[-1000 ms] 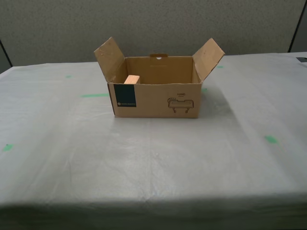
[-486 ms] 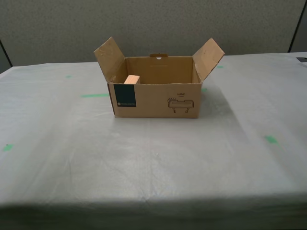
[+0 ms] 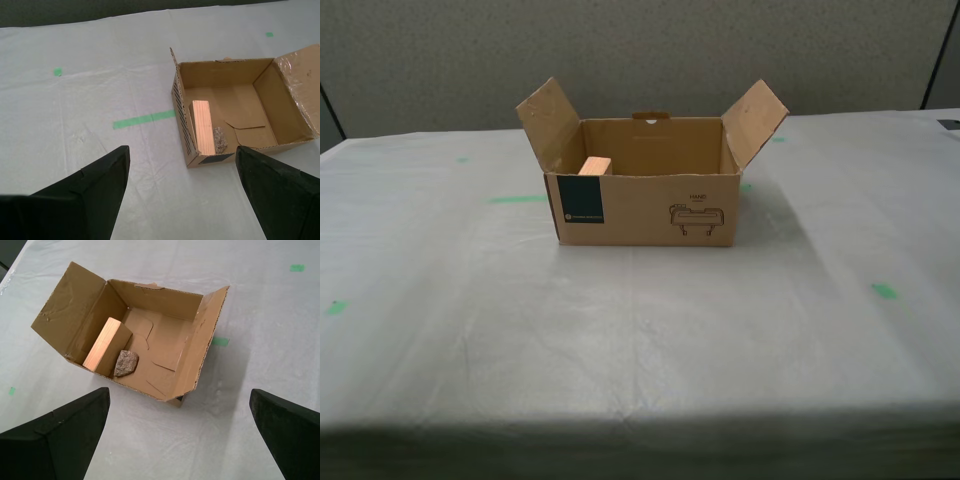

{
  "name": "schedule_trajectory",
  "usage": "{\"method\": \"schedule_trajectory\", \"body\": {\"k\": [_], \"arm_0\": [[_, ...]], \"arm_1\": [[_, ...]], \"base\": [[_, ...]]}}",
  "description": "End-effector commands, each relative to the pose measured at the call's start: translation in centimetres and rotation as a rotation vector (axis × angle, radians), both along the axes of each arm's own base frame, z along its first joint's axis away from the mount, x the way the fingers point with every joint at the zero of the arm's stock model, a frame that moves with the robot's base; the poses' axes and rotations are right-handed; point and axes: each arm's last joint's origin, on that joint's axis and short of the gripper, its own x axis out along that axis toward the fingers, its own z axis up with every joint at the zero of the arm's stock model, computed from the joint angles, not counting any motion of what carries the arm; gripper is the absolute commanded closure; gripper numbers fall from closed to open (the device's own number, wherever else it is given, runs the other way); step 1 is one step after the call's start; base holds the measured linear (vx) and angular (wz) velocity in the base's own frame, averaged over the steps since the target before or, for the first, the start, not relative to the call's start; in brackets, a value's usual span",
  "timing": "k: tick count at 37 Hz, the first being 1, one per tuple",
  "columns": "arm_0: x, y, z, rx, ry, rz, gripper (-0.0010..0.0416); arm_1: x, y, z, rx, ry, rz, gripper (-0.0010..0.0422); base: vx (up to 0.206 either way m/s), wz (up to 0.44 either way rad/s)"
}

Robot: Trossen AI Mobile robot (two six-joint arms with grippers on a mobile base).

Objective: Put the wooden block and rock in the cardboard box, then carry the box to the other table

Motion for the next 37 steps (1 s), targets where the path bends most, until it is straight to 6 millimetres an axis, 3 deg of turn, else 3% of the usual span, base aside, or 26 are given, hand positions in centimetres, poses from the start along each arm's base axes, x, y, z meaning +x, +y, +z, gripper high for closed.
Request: {"method": "schedule_trajectory", "body": {"k": [1,37], "arm_0": [[0.02,0.00,0.04,0.000,-0.002,-0.001,0.0017],[0.02,0.00,0.04,0.000,-0.003,-0.001,0.0016]], "arm_1": [[0.00,0.00,0.05,0.002,-0.003,-0.001,0.0126],[0.00,0.00,0.05,0.002,-0.003,-0.001,0.0126]], "base": [[0.000,0.000],[0.000,0.000]]}}
